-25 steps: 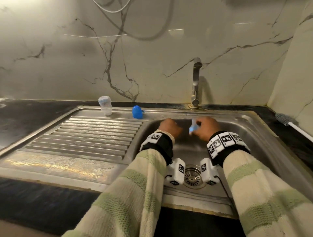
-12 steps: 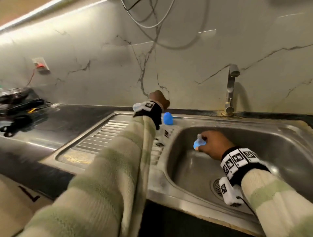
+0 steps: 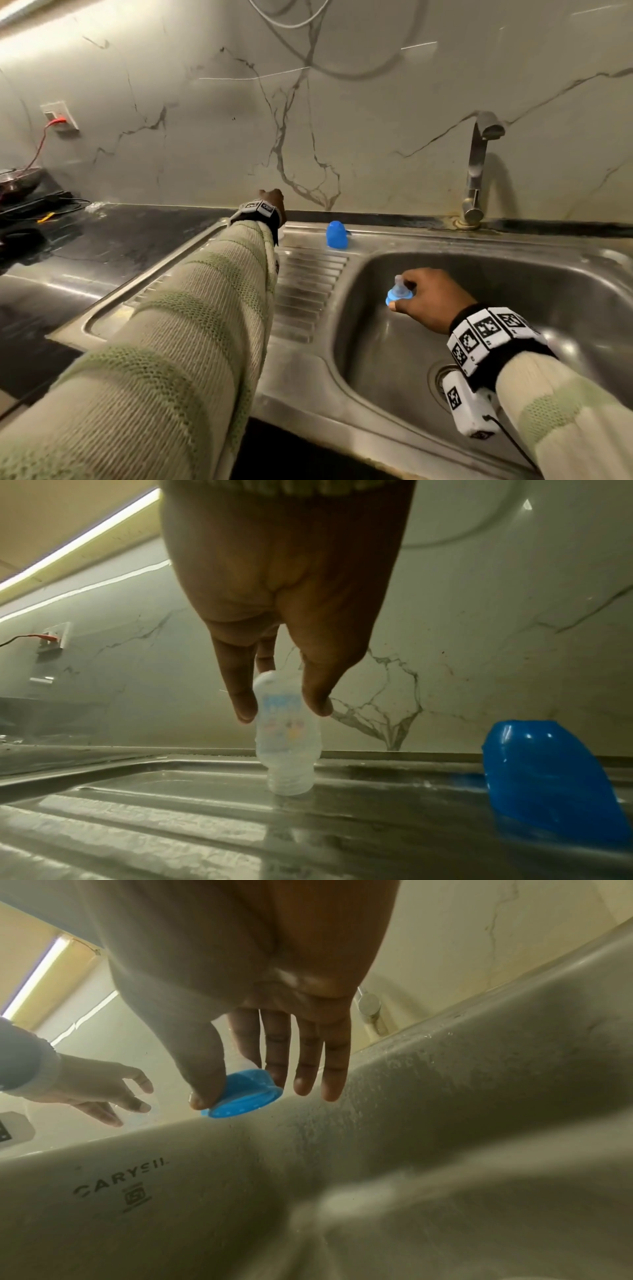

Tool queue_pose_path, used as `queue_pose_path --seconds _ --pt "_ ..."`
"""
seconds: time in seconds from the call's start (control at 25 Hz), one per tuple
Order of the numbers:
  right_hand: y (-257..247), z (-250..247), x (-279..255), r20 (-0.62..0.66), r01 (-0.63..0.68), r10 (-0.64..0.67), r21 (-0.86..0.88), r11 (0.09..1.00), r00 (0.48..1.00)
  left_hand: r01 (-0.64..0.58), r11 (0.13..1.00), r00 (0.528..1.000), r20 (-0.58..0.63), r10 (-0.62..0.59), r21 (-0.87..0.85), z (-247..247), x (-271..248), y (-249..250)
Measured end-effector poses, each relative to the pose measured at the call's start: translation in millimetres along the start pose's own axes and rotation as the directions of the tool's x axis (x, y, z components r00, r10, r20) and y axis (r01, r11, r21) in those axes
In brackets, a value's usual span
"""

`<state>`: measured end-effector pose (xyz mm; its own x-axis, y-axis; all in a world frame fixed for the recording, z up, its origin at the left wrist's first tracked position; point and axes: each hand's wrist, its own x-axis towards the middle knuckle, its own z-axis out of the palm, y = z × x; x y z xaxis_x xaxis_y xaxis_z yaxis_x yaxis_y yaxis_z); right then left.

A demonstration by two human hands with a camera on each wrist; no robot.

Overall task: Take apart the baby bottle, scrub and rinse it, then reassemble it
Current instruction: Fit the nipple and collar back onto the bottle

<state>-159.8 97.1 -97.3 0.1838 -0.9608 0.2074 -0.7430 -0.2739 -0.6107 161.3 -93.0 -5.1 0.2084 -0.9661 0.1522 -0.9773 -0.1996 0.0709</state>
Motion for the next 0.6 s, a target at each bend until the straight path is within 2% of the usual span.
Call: queue_pose_path --seconds 0.16,0.24,0.32,0.48,0.6 --pt "1.5 -5.4 -1.8 -0.021 -0.039 0.039 0.028 0.999 0.999 0.041 0.997 0.999 -0.032 -0.043 -0.072 -1.5 -7.8 -2.4" --pt "2.2 -11.1 -2.6 -0.049 -0.054 0.055 0.024 0.998 0.997 -0.004 0.997 0.999 -0.054 0.0 -0.072 -20.1 -22.7 5.3" --pt "7.1 -17.3 -0.7 -0.084 -0.096 0.096 0.01 0.995 0.992 -0.056 0.989 0.987 -0.16 0.034 -0.134 -49.2 -44.7 23.2" --pt "19.6 -40.7 -9.0 -0.219 -0.222 0.232 0.069 0.973 0.948 -0.309 0.899 0.883 -0.445 0.149 -0.311 -96.5 -124.9 88.3" --pt "32.1 -65.3 -28.5 -0.336 -0.325 0.322 0.049 0.944 0.885 -0.445 0.813 0.835 -0.502 0.226 -0.375 -70.4 -188.0 143.5"
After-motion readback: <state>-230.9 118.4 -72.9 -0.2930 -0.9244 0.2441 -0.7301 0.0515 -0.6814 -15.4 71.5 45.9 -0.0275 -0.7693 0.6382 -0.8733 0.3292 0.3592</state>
